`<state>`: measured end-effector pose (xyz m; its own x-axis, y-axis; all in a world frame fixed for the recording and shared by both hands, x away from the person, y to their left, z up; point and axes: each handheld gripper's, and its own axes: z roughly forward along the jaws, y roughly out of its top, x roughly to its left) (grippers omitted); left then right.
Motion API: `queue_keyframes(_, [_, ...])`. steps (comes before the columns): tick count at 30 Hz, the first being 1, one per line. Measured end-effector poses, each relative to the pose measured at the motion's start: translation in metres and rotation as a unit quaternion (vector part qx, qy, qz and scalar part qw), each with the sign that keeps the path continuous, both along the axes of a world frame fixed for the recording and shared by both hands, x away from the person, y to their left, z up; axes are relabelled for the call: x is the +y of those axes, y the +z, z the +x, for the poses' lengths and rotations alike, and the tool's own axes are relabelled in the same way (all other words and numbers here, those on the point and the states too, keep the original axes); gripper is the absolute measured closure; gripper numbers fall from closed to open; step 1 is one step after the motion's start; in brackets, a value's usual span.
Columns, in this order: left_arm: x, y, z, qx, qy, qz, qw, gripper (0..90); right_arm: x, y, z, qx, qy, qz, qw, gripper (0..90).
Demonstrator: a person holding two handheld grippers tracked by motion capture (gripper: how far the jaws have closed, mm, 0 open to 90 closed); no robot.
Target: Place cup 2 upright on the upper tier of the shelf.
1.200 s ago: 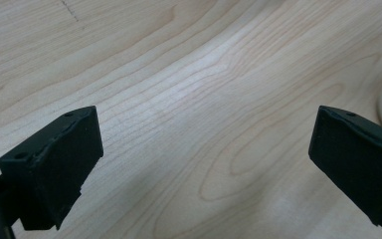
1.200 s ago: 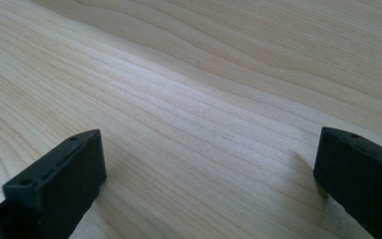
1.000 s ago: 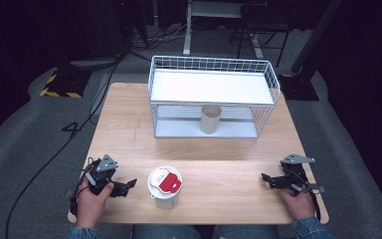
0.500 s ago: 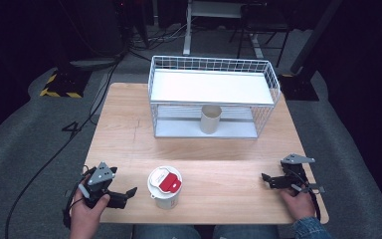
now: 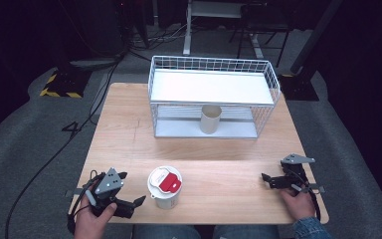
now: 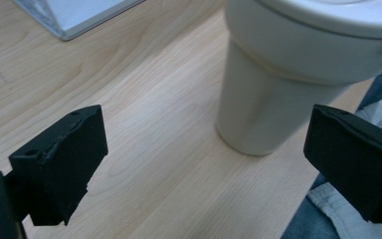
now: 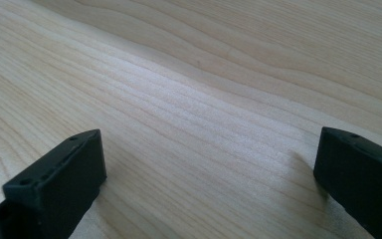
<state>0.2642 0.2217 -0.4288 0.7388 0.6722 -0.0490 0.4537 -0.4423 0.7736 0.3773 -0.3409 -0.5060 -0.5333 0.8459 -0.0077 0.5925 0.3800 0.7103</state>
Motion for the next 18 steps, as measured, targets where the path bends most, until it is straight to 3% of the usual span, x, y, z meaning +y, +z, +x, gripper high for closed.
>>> queue_keyframes(8, [-0.015, -0.003, 0.000, 0.003, -0.034, 0.005, 0.9994, 4.1, 0.000, 0.000, 0.000, 0.000, 0.000, 0.000, 1.0000, 0.1])
queue_keyframes(12, [-0.022, -0.006, -0.001, 0.005, -0.052, -0.007, 0.9986, 4.0, 0.000, 0.000, 0.000, 0.000, 0.000, 0.000, 1.0000, 0.1])
queue_keyframes(18, [-0.034, -0.013, 0.002, -0.014, -0.071, -0.007, 0.9973, 1.4, 0.000, 0.000, 0.000, 0.000, 0.000, 0.000, 1.0000, 0.1])
